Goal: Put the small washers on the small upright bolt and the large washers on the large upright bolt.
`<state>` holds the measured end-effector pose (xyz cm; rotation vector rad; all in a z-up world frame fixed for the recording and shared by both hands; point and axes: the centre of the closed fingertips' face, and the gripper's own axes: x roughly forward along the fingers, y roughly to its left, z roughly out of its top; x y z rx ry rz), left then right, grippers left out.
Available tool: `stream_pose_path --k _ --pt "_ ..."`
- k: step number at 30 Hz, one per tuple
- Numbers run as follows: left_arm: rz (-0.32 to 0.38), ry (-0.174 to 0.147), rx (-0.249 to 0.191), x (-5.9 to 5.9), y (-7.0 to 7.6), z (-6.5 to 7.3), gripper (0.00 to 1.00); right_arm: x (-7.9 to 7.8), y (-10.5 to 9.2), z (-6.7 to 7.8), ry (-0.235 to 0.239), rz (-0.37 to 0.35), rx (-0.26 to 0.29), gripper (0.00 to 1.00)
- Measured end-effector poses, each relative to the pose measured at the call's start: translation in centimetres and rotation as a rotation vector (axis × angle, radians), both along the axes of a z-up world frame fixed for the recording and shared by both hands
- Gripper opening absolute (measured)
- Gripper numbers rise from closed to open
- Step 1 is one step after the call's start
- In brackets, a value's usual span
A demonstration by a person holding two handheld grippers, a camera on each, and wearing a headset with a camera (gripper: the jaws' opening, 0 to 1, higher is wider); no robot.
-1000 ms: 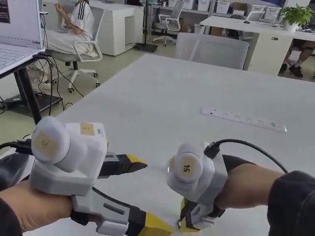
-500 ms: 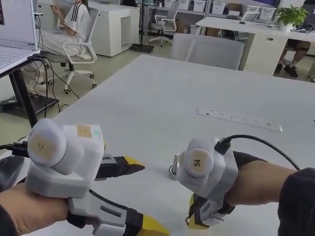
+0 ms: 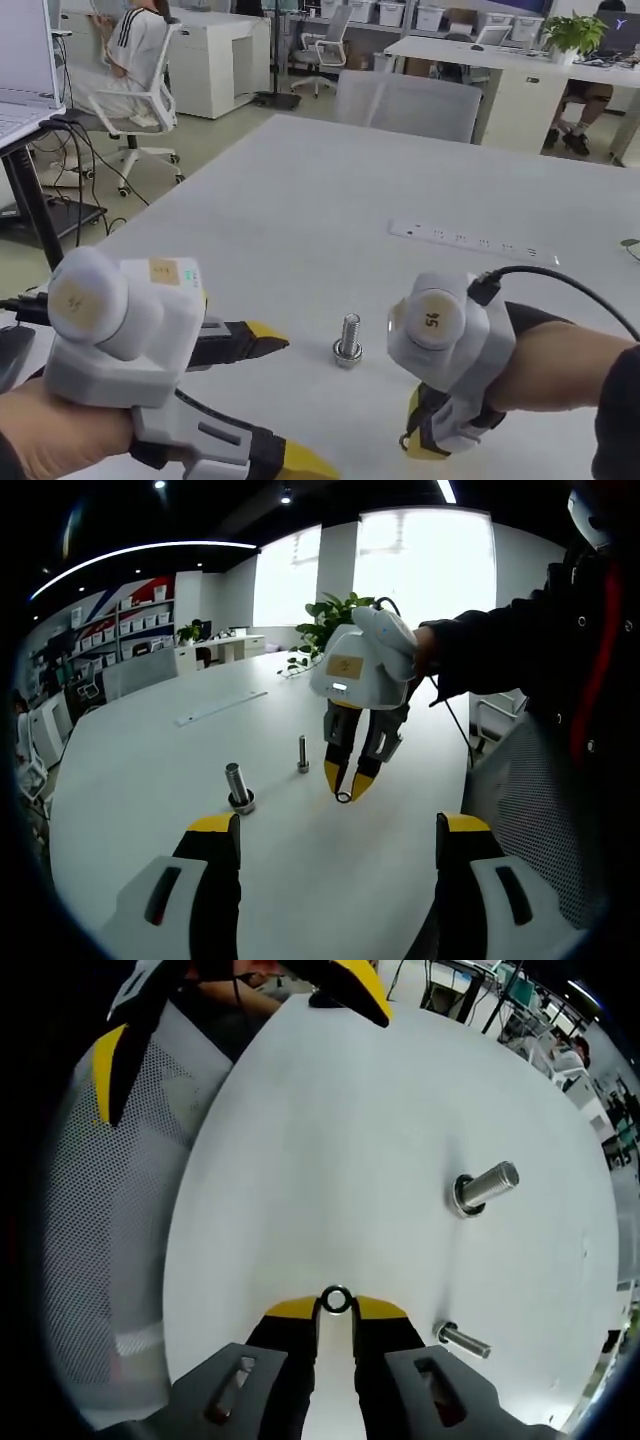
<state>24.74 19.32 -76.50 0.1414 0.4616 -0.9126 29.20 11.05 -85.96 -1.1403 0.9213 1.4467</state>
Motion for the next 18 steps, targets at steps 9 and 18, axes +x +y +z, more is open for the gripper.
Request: stream_pose_path --k 9,18 --pt "-0.010 -0.003 0.001 0.2 -0.3 0.1 0.80 0.5 -1.6 0.3 -0.004 -0.044 0.001 0.14" --pt "-0.019 -0.001 0.002 0.4 -0.6 0.1 0.80 1.4 -3.5 0.7 -0.009 -0.088 -0.003 0.14"
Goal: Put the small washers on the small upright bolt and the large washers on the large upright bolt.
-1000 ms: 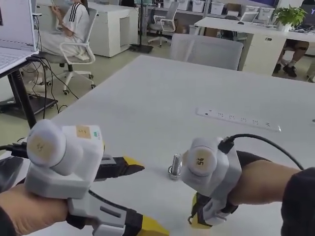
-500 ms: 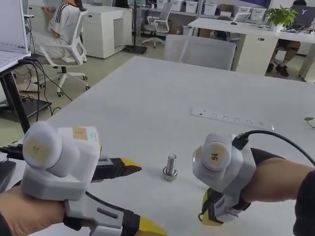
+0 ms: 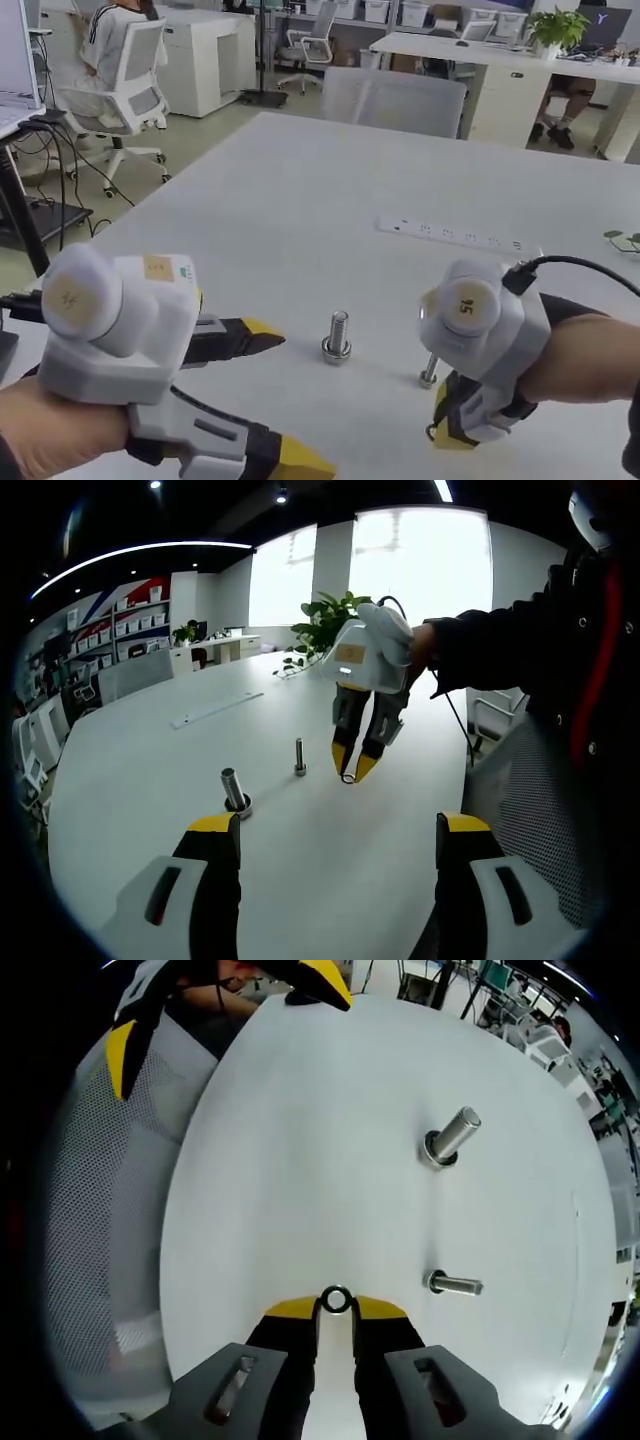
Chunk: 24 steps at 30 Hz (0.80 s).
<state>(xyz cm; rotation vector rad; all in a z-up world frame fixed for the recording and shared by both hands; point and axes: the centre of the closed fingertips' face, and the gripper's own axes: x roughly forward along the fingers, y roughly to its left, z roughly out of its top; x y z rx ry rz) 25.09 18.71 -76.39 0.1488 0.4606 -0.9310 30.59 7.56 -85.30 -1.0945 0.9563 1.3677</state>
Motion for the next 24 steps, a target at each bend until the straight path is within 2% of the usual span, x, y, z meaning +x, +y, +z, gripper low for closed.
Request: stream_pose_path --k 12,24 --pt "-0.001 0.003 0.002 0.0 -0.1 0.0 0.80 1.3 -1.8 0.8 -0.015 -0.052 0.004 0.14" --pt "-0.004 0.009 0.008 0.3 -0.2 -0.1 0.80 3.1 -2.2 2.3 -0.045 -0.076 0.019 0.14"
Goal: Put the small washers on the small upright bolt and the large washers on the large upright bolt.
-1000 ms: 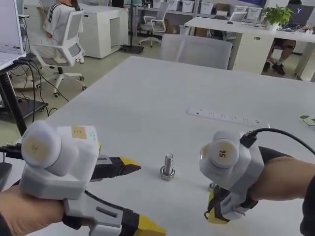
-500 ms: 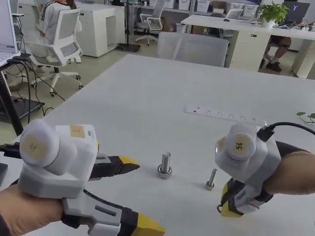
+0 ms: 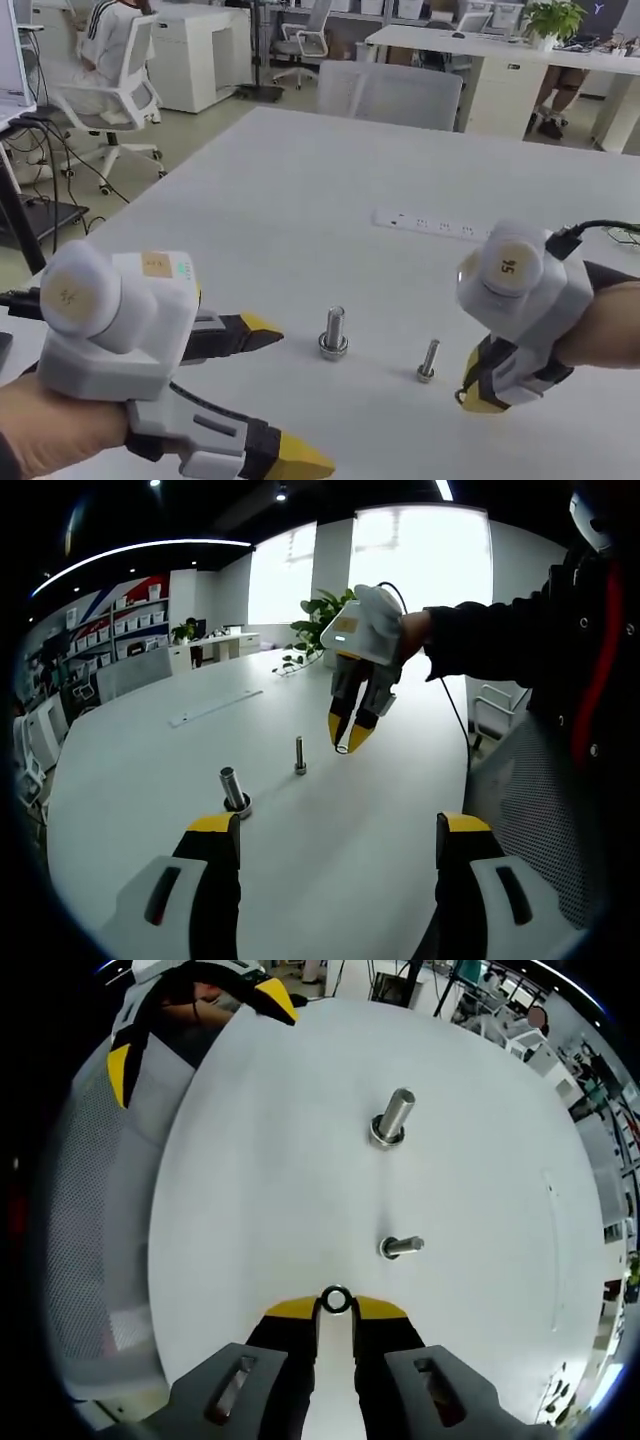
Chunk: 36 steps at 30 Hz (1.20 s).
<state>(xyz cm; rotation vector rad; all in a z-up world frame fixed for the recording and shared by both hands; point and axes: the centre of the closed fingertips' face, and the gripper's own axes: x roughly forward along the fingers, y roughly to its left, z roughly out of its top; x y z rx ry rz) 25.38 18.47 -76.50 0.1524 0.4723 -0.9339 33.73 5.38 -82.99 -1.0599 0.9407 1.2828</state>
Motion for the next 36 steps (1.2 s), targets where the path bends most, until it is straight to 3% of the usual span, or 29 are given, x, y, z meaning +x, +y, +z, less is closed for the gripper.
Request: stream_pose_path --k 18,36 --pt "-0.001 0.015 -0.001 0.3 0.0 -0.5 0.80 2.5 1.5 3.6 -0.063 0.002 0.050 0.14" --pt "0.014 0.019 -0.007 0.3 0.2 -0.6 0.80 3.8 3.3 4.0 -0.074 0.053 0.035 0.14"
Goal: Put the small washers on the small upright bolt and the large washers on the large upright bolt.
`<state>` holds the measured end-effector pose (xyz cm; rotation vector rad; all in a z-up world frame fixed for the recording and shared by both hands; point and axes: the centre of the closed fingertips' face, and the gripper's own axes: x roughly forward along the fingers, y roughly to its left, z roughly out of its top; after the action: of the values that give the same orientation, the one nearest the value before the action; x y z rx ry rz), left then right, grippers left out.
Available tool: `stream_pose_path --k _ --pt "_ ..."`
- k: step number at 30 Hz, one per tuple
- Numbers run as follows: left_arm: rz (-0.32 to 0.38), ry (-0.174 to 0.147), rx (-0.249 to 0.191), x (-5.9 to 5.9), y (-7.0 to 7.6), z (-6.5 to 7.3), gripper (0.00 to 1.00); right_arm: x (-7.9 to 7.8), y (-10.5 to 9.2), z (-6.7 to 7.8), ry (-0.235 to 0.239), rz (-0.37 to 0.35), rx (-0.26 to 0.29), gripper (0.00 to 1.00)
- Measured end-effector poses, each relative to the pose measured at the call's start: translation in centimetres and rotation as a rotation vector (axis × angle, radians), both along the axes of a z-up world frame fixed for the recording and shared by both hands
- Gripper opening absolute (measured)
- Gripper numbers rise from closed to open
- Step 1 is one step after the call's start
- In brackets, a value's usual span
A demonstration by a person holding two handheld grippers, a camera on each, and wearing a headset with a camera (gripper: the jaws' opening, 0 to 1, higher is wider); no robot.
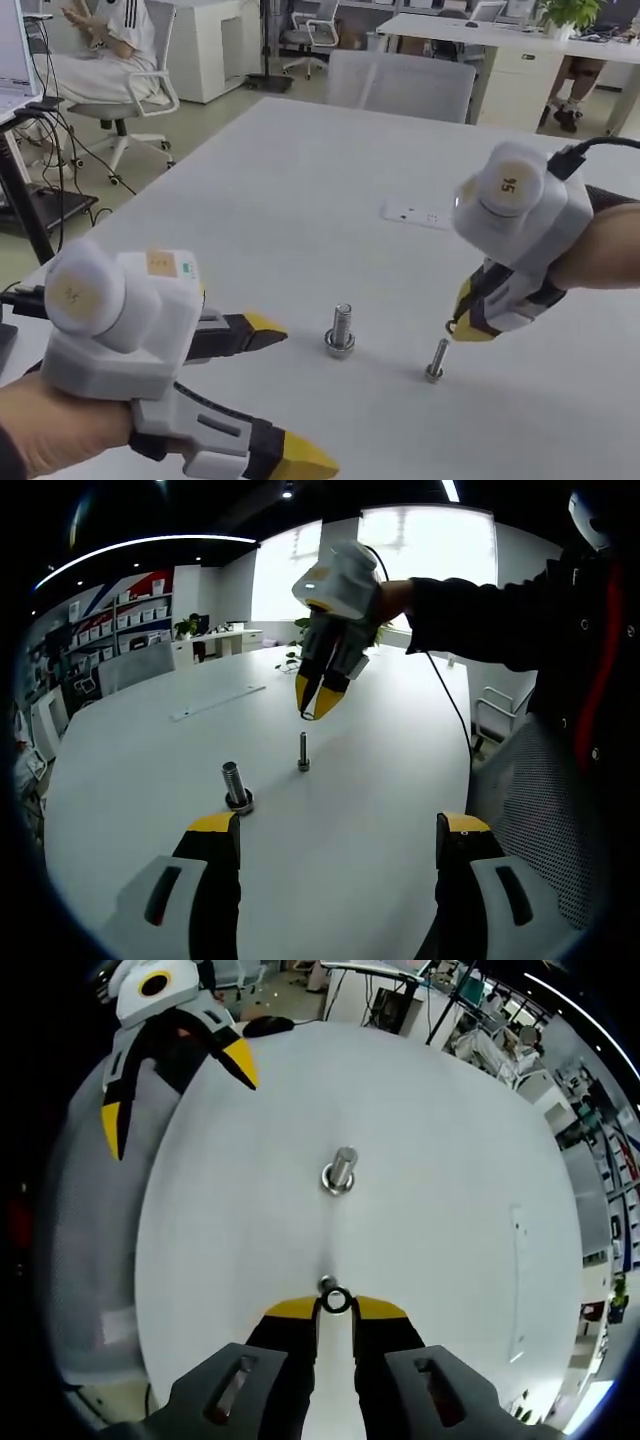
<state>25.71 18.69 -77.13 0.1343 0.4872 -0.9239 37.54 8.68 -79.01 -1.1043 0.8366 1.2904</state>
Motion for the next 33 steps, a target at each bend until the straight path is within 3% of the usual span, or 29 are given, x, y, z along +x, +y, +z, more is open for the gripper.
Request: stream_pose_path --k 4,33 --pt "0.004 -0.001 0.000 0.0 0.0 0.0 0.80 0.6 0.1 -0.4 0.009 0.008 -0.010 0.14" --pt "0.018 0.007 -0.002 0.3 0.2 -0.2 0.80 0.6 -0.1 -2.6 0.050 0.023 -0.055 0.14"
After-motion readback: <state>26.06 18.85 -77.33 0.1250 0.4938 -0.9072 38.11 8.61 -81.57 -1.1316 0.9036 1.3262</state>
